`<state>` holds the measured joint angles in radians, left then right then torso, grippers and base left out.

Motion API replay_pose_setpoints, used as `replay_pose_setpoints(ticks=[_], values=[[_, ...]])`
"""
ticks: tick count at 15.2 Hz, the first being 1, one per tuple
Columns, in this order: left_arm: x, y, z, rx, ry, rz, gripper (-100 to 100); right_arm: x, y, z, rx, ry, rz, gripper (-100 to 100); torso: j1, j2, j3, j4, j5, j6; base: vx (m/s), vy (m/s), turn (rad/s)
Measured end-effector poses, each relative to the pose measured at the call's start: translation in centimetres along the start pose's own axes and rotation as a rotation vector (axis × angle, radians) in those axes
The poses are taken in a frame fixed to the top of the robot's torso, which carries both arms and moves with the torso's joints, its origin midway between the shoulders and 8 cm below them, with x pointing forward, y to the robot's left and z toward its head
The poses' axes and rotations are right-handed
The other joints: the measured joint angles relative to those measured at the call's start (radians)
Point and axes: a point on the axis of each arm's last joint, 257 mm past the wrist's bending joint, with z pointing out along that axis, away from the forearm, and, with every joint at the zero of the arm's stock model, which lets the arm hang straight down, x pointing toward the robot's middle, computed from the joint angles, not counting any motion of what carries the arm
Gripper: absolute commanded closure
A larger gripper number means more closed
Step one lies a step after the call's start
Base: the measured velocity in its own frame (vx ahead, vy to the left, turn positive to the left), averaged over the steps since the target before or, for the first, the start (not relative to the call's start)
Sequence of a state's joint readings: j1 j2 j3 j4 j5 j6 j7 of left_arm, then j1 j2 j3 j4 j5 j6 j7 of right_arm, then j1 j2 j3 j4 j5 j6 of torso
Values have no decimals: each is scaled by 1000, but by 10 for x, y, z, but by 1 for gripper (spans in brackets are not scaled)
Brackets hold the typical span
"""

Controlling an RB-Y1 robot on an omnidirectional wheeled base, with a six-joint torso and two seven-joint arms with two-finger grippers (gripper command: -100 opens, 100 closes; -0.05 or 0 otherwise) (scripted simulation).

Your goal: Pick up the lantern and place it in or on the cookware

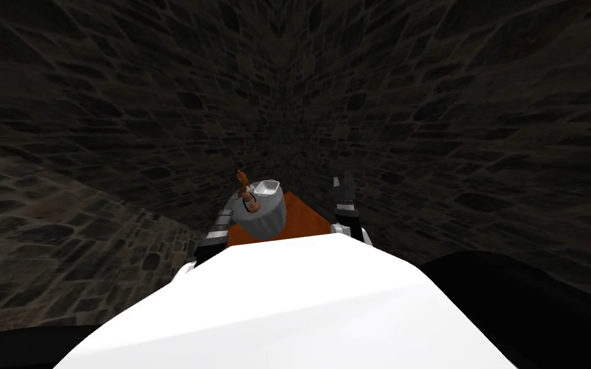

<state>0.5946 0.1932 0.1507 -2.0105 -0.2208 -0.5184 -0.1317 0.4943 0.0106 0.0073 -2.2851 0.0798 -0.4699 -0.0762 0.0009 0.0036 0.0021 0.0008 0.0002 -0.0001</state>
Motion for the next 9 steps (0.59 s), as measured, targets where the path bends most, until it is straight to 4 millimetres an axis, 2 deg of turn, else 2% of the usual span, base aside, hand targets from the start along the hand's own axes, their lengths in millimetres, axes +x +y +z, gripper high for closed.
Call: replay_pose_setpoints(ticks=[7,9], values=[[-6,60,-43,-122,43,161,-100,0,0,0,0,0,0,0,0,-2,-1,0,0,1,-19,-12,-272],[-9,79,-61,-162,59,206,-100,0,0,0,0,0,0,0,0,-2,-1,-1,0,1,-1,-7,-257]])
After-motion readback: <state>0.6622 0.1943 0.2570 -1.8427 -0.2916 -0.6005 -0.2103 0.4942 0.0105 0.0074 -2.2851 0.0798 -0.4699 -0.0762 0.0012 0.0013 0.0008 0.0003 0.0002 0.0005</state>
